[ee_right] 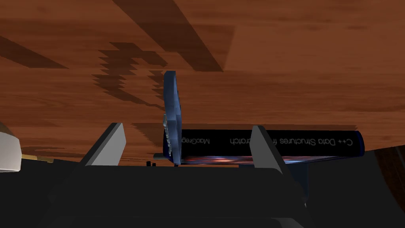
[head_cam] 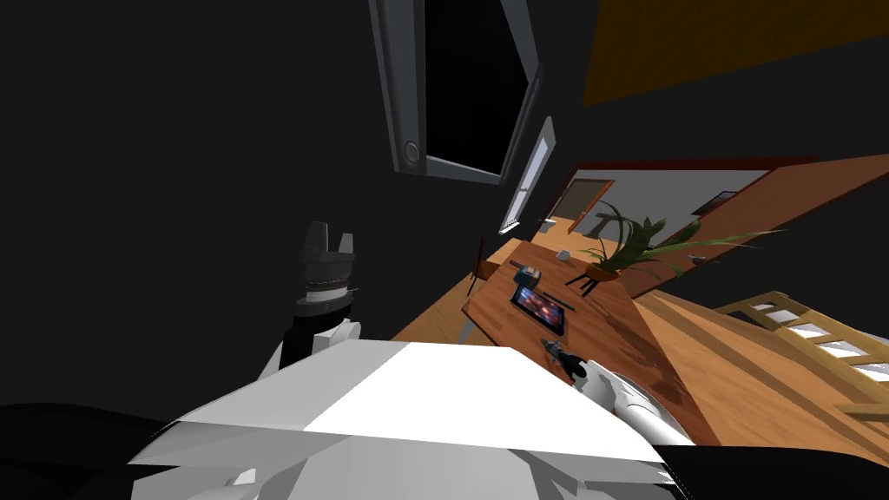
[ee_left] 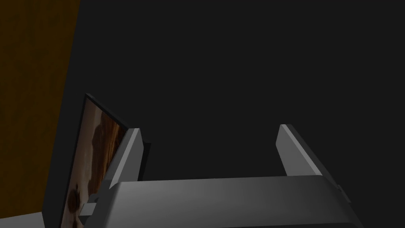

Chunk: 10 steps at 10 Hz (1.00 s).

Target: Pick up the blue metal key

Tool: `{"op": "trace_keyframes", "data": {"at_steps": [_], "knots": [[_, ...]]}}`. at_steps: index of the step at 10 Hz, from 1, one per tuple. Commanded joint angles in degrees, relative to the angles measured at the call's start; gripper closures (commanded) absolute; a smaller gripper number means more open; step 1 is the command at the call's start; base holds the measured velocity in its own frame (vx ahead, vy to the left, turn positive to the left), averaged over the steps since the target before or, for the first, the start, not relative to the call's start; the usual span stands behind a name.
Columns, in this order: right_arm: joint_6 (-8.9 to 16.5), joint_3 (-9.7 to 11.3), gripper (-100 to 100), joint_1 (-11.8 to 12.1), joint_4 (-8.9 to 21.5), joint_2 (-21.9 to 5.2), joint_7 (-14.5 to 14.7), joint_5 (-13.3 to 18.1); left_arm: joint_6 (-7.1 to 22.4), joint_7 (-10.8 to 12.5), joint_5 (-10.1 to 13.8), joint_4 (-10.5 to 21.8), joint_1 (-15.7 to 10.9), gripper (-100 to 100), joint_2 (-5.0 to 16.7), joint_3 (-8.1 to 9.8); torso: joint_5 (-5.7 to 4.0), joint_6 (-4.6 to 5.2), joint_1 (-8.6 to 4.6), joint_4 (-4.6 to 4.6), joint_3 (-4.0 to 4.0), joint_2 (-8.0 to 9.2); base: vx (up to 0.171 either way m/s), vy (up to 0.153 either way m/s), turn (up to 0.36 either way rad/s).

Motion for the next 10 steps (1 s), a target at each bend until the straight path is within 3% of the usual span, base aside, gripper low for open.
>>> {"op": "trace_keyframes", "data": {"at_steps": [1,3,4,5,9,10], "knots": [[-0.59,-0.62,-100,-0.83,2.0,1.47,0.56,0.72,0.0,0.0,0.0,0.0,0.0,0,0.0,0.0,0.0,0.0,0.0,0.0,0.0,0.0,0.002,-0.048,0.058],[-1.15,-1.44,-100,-1.74,4.23,3.31,1.17,1.66,0.0,0.0,0.0,0.0,0.0,0,0.0,0.0,-0.03,0.01,-0.1,0.0,0.01,0.02,0.0,-0.05,0.043],[-0.85,-1.29,-100,-1.28,3.25,2.72,0.93,1.43,0.0,0.0,0.0,0.0,0.0,0,0.0,0.0,-0.03,0.01,-0.12,0.01,0.02,0.03,-0.001,-0.024,0.011],[-0.87,-1.34,100,-1.32,3.34,2.81,0.99,1.48,0.0,0.0,0.0,0.0,0.0,0,0.0,0.0,-0.01,0.02,-0.03,0.01,0.02,0.03,0.0,0.0,0.0],[-0.67,-1.4,100,-1.21,3.46,2.85,0.77,1.33,0.0,0.0,0.0,0.0,0.0,0,0.0,0.0,0.05,-0.15,0.12,0.05,0.05,0.06,-0.001,0.0,-0.01],[-0.69,-1.4,0,-1.22,3.44,2.84,0.79,1.35,0.0,0.0,0.0,0.0,0.0,0,0.0,0.0,0.04,-0.14,0.12,0.04,0.05,0.06,0.0,0.0,0.0]]}}
